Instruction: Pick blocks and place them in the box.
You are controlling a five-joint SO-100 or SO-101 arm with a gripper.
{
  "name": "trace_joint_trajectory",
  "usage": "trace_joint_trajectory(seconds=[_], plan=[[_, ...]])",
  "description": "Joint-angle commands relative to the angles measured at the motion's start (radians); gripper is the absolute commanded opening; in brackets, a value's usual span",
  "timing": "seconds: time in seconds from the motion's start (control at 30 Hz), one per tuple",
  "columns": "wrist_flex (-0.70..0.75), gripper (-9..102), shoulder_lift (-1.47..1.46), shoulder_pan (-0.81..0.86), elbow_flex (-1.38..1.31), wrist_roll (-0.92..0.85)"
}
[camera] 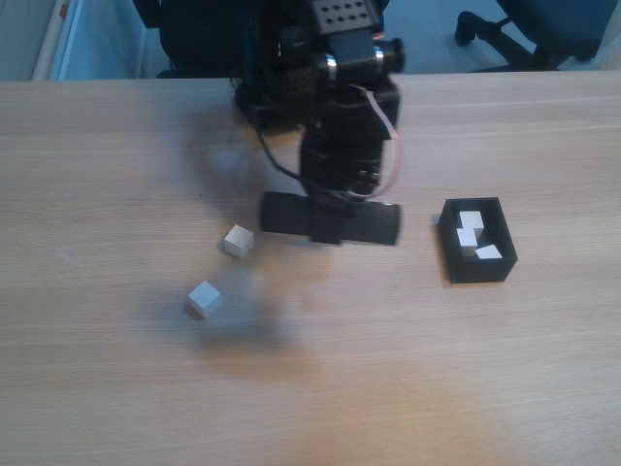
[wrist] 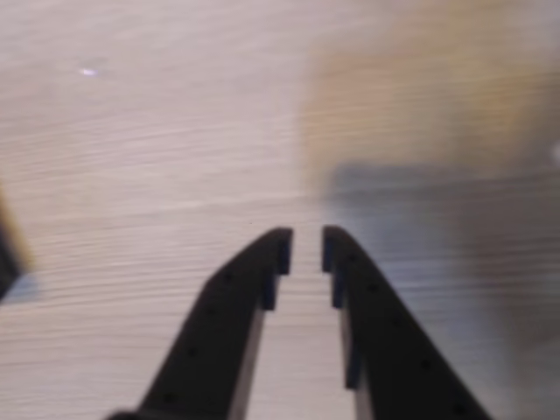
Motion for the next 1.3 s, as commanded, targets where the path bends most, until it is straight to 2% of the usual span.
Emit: trace_joint_trajectory(seconds=[0.0, 0.2, 0.43, 0.47, 0.67, 1.27], plan=[[-0.002, 0, 0.077, 0.13, 0.021, -0.077], [-0.012, 1, 0.114, 0.316, 0.074, -0.212], [-0.069, 9, 0.138, 0.442, 0.161, -0.325], [-0.084, 14, 0.138, 0.451, 0.172, -0.336], [-0.147, 18, 0.13, 0.466, 0.21, -0.342], [-0.272, 19, 0.02, 0.462, 0.259, -0.35]])
